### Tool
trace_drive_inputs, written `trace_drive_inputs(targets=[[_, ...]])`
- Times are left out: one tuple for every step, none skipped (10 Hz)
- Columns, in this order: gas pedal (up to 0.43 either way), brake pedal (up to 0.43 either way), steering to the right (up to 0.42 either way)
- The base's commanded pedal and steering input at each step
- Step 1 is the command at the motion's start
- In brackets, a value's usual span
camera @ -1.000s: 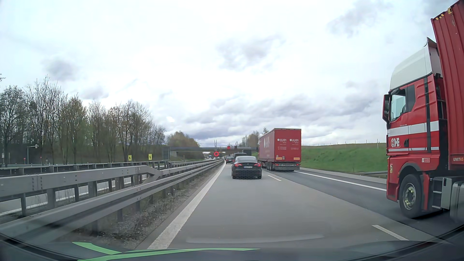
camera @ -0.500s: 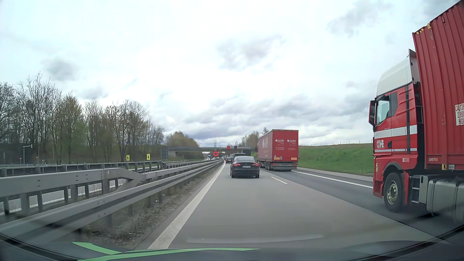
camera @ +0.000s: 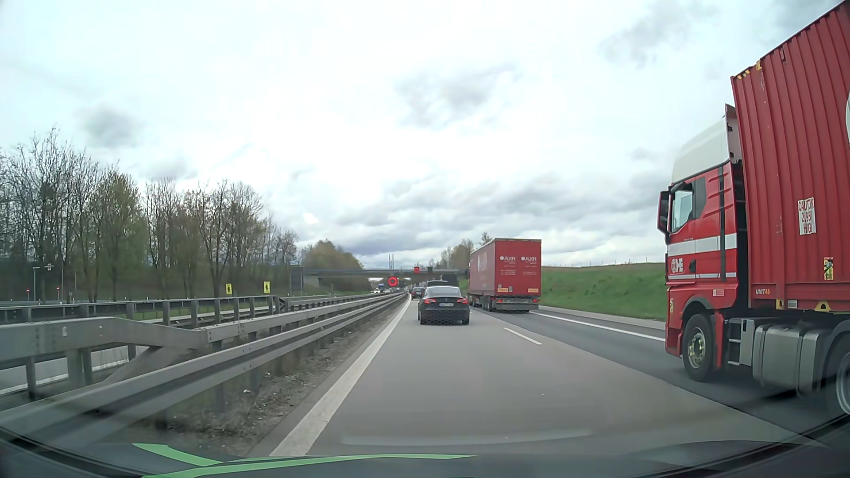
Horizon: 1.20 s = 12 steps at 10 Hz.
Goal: Follow the waypoints while adhering to traffic rules and regulations
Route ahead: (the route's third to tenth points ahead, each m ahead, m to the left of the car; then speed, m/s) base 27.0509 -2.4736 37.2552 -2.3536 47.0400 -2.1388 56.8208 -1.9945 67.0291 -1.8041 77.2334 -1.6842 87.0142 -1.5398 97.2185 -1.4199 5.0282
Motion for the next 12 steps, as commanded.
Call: trace_drive_inputs(targets=[[0.268, 0.0, 0.002], [0.268, 0.0, 0.001], [0.268, 0.0, 0.0], [0.268, 0.0, -0.001], [0.26, 0.0, -0.001], [0.26, 0.0, -0.001], [0.26, 0.0, -0.001], [0.26, 0.0, -0.001], [0.26, 0.0, -0.001], [0.26, 0.0, -0.002], [0.26, 0.0, -0.001], [0.248, 0.0, -0.002]])
